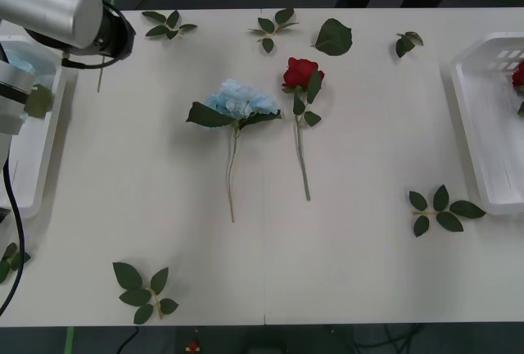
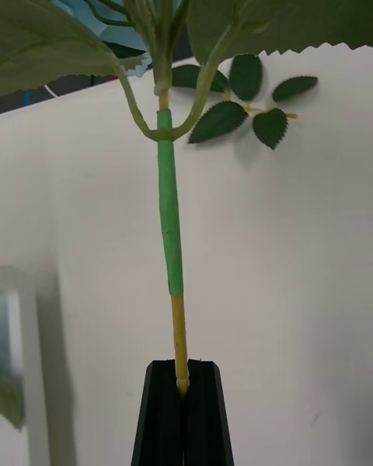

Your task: Place the red flowers into the right box and the blue flowers into the left box. If a person shows an open palm, hand one flower to the person first, then continue sorting.

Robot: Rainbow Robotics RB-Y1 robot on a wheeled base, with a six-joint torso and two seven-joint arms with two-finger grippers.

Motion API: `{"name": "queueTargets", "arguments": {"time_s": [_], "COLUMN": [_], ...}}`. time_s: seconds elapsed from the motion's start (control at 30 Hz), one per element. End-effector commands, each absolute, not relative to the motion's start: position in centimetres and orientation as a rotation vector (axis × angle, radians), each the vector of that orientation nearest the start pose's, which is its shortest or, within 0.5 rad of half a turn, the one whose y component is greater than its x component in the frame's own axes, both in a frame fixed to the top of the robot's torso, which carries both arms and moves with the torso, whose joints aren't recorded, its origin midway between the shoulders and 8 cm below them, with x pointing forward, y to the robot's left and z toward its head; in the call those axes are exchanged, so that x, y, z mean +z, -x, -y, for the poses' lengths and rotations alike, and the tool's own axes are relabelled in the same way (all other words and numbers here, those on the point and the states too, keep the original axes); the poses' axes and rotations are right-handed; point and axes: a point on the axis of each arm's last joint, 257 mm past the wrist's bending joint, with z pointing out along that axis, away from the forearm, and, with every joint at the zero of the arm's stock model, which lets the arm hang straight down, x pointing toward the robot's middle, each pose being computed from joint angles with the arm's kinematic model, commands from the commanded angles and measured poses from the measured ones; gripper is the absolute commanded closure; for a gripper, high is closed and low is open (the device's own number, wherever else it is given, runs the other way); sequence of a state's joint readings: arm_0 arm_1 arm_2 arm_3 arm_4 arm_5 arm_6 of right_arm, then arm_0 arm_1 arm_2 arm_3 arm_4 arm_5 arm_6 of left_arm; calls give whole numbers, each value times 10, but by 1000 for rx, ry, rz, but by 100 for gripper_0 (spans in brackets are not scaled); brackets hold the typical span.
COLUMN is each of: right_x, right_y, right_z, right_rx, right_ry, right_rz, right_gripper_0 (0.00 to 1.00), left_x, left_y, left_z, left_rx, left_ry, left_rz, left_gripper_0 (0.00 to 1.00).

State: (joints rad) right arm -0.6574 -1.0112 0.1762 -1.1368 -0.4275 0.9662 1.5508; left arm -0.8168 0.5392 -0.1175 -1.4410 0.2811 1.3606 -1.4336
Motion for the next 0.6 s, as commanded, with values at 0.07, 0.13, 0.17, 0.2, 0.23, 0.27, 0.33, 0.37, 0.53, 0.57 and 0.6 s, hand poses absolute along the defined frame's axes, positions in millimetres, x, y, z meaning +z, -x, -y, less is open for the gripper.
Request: {"name": "queueTargets", "arguments": {"time_s": [0.07, 0.13, 0.17, 0.2, 0.23, 0.27, 0.33, 0.37, 0.53, 0.57, 0.6], "right_x": [-85, -88, -91, -92, -93, -95, -95, -95, -93, -93, -92], "right_y": [-576, -574, -574, -573, -573, -572, -573, -573, -575, -575, -575], "right_z": [637, 641, 644, 647, 647, 651, 653, 653, 653, 653, 652], "right_rx": [-854, -893, -917, -932, -932, -932, -937, -938, -937, -936, -936], "right_ry": [73, 91, 103, 108, 108, 103, 110, 111, 108, 108, 109], "right_rz": [-2204, -2207, -2208, -2206, -2204, -2204, -2197, -2197, -2186, -2183, -2182], "right_gripper_0": [100, 100, 100, 100, 100, 100, 100, 100, 0, 0, 0], "left_x": [-11, 2, 10, 15, 18, 27, 31, 31, 15, 12, 8], "left_y": [-596, -583, -575, -570, -566, -559, -551, -548, -533, -531, -528], "left_z": [-368, -380, -390, -398, -403, -417, -430, -435, -475, -484, -494], "left_rx": [287, 253, 232, 214, 203, 184, 184, 198, 295, 308, 315], "left_ry": [-44, -28, -17, -13, -13, -14, -60, -95, -228, -238, -239], "left_rz": [-2203, -2208, -2203, -2200, -2198, -2183, -2178, -2181, -2164, -2147, -2127], "left_gripper_0": [100, 100, 100, 100, 100, 100, 100, 100, 100, 100, 100]}}
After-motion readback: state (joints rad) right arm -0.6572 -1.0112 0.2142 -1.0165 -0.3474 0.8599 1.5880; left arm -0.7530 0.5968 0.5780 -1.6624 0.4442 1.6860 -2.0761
